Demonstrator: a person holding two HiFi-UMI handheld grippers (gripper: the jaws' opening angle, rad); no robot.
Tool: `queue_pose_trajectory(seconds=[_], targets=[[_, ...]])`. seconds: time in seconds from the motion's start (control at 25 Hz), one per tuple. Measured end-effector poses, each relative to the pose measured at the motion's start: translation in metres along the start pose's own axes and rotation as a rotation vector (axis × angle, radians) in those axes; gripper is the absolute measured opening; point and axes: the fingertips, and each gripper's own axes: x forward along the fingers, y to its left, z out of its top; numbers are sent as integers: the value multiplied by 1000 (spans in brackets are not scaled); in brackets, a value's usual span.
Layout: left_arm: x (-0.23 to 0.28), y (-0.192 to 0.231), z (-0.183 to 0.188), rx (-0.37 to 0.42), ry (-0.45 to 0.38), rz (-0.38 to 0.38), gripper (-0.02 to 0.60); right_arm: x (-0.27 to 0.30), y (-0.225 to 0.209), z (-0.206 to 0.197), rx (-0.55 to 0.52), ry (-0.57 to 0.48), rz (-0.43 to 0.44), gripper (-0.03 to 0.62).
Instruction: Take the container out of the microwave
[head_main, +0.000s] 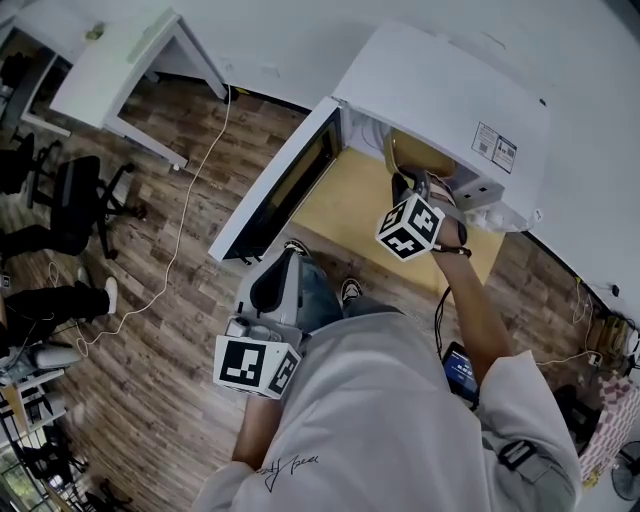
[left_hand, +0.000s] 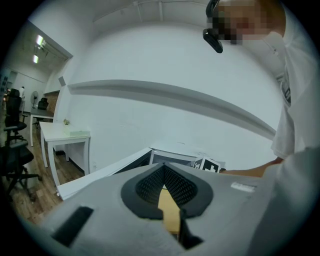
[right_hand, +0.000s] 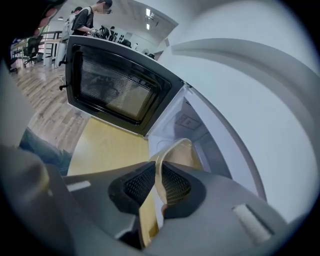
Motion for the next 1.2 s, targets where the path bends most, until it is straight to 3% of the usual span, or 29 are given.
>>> queue_pose_trajectory(seconds=[0.92, 1.2], targets=[[5, -36, -17, 2, 11, -67, -5, -59, 11, -3, 108, -101, 62, 57], [4, -37, -19, -12, 8, -55, -6, -83, 14, -2, 193, -159, 106, 57]])
